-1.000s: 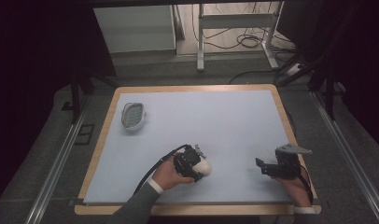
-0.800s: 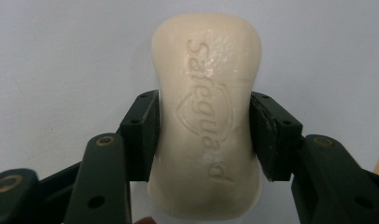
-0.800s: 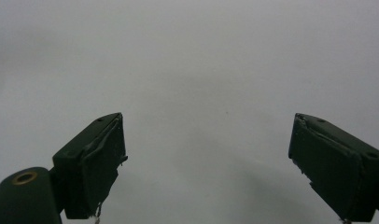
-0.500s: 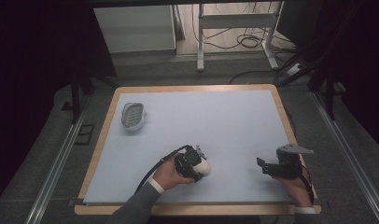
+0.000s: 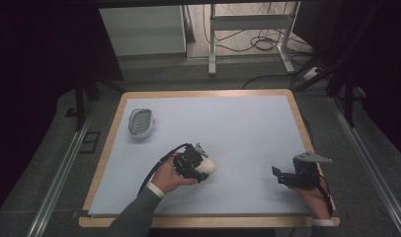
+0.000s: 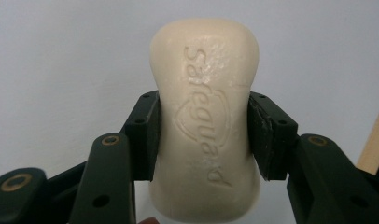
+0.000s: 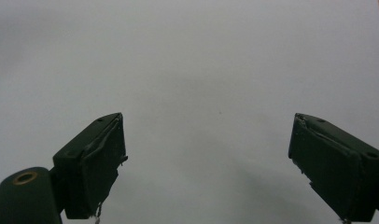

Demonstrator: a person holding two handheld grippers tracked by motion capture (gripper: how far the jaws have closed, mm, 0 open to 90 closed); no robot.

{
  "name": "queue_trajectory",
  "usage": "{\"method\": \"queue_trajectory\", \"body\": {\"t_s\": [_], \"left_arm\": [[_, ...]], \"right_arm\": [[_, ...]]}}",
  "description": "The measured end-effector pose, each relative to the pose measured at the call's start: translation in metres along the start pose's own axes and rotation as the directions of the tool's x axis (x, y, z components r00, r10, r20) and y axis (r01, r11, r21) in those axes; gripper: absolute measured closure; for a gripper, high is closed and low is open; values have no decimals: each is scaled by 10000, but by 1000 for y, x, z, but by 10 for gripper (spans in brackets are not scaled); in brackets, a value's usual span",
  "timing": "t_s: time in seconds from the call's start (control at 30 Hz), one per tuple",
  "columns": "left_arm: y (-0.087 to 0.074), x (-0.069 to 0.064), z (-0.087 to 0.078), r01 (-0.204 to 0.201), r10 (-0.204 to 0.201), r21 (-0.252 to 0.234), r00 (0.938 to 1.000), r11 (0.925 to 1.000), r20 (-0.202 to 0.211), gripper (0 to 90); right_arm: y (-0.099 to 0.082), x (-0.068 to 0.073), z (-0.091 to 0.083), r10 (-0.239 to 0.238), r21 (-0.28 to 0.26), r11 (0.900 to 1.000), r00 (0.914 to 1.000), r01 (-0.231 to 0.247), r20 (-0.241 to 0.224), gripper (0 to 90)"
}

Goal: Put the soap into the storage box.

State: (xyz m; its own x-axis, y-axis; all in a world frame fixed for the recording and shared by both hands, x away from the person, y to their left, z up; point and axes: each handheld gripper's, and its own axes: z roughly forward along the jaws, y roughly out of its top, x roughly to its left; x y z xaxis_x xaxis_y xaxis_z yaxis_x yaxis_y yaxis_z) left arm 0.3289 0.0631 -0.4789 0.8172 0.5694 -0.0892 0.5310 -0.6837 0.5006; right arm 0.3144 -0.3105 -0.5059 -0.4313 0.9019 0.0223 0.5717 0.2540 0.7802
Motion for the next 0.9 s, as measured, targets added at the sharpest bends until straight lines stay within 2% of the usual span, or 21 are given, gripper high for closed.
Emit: {"method": "queue_trajectory", "body": {"t_s": [0.4, 0.9], "left_arm": [[-1, 11, -12, 307, -314, -263, 9991, 9992, -297, 495], [-5, 26, -23, 655, -675, -427, 9967, 9969, -447, 495]], "right_arm": [[-1, -1, 1, -7, 34, 10000, 10000, 7, 36, 109], [-2, -3, 1, 78, 64, 9999, 10000, -78, 44, 109]]}}
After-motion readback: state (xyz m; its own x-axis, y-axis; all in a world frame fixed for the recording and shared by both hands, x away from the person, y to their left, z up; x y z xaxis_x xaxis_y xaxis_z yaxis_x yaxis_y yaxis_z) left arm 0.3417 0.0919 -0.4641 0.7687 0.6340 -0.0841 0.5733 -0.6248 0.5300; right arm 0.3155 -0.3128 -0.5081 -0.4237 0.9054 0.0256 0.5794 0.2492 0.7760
